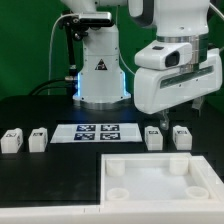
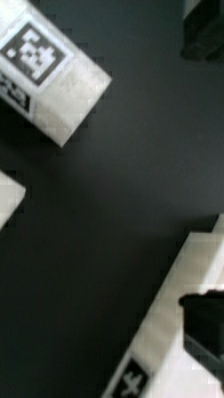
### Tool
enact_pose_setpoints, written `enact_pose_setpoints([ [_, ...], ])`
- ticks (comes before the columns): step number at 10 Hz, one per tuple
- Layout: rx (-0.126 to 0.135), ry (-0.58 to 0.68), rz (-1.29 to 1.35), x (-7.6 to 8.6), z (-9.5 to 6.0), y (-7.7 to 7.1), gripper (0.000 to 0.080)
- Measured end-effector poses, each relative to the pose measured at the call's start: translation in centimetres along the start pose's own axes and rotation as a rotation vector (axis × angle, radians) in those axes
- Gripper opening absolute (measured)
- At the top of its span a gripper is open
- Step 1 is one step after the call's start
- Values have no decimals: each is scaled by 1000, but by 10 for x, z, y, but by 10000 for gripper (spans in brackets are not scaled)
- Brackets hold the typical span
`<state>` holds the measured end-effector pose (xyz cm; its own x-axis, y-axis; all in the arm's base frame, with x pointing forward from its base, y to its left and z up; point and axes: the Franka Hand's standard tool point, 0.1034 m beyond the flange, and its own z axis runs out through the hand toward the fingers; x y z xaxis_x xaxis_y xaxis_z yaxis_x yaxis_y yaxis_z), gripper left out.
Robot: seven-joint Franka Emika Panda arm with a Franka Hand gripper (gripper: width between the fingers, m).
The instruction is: Assemble one leg
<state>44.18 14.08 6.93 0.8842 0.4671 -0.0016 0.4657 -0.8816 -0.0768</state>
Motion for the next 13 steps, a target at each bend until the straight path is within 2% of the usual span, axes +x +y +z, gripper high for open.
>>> enact_pose_setpoints([
  [1, 6, 0, 100, 0, 1, -3, 649],
  [2, 14, -5, 294, 1, 2, -14, 649],
  [3, 29, -13, 438, 1, 7, -25, 649],
  [4, 47, -24, 517, 0, 14, -29, 649],
  [5, 49, -40, 500, -3, 18, -28, 649],
  [7, 51, -66, 493, -2, 16, -27, 649],
  [9, 72, -221, 475, -10, 16, -28, 649],
  [13, 148, -601, 447, -15, 16, -29, 649],
])
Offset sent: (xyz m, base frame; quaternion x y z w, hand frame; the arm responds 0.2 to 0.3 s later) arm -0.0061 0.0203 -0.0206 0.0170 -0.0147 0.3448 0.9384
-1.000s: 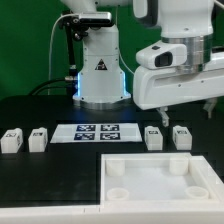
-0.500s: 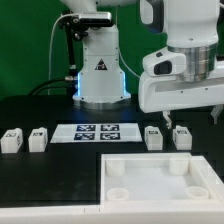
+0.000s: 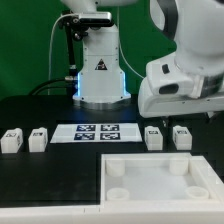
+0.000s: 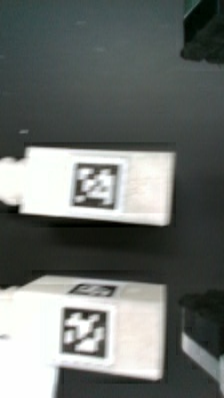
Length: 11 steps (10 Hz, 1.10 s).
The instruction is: Assemble one leg
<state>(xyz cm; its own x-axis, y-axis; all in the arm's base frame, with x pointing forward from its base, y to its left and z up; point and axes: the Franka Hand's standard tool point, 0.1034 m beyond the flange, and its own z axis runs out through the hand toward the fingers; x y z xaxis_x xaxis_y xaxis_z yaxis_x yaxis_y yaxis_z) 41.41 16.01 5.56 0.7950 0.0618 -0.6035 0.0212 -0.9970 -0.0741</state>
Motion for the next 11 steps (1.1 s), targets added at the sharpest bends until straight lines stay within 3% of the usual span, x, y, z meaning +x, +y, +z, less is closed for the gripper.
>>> enact_pose_setpoints([
  [2, 7, -105, 5, 9, 14, -3, 649],
  [5, -3, -152, 29, 4, 33, -6, 649],
  [11, -7, -198, 28, 8, 52, -10, 649],
])
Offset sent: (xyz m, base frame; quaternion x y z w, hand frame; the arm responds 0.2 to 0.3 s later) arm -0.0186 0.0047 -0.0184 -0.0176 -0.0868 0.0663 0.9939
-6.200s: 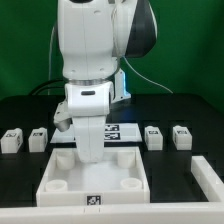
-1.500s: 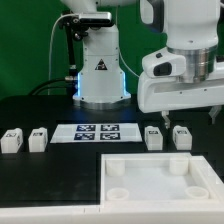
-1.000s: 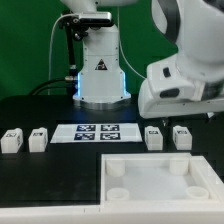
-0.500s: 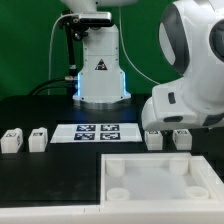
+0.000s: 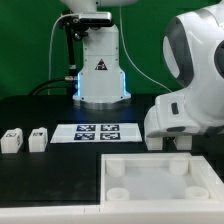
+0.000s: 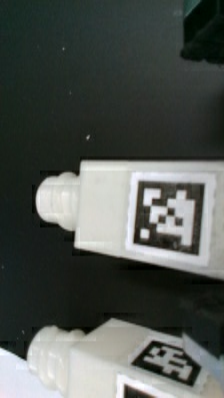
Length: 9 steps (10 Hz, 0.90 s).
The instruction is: Assemble one leg
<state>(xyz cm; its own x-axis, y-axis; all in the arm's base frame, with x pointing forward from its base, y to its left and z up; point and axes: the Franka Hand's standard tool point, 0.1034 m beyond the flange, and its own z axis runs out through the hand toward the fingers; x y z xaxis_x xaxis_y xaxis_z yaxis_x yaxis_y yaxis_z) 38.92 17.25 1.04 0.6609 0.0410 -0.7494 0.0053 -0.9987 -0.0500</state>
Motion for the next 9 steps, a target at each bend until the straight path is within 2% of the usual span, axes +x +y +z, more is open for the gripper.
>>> enact_pose_setpoints([
  [2, 2, 8, -4, 2, 0, 0, 649],
  [3, 2, 8, -4, 2, 0, 0, 558],
  [4, 2, 8, -4, 2, 0, 0, 423],
  [5, 2, 8, -4, 2, 0, 0, 423],
  [6, 2, 8, -4, 2, 0, 0, 291],
  [9, 2, 8, -4, 2, 0, 0, 291],
])
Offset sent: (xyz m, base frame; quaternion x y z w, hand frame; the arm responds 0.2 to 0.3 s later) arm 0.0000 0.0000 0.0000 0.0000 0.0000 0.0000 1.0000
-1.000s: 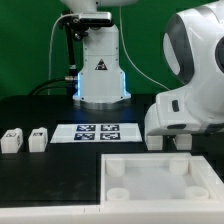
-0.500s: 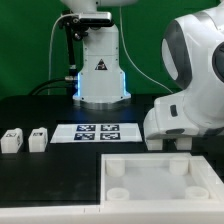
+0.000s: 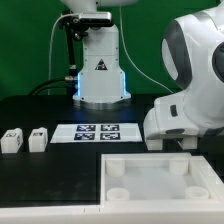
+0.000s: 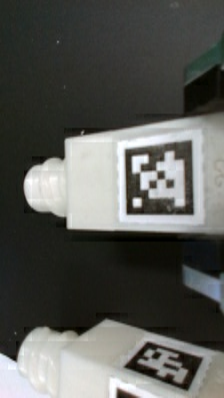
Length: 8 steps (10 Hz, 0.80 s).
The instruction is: Assemble one leg
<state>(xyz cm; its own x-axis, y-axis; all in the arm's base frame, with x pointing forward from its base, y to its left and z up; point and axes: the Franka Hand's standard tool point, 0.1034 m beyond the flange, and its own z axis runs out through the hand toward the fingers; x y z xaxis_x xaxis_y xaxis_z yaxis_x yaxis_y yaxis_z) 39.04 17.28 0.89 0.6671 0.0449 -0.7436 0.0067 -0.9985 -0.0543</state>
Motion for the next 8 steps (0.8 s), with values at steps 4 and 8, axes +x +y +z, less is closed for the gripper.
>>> enact_pose_setpoints([
  [4, 0, -1, -12, 0, -3, 1, 291],
  [8, 11, 152, -126, -3, -97, 16, 292],
])
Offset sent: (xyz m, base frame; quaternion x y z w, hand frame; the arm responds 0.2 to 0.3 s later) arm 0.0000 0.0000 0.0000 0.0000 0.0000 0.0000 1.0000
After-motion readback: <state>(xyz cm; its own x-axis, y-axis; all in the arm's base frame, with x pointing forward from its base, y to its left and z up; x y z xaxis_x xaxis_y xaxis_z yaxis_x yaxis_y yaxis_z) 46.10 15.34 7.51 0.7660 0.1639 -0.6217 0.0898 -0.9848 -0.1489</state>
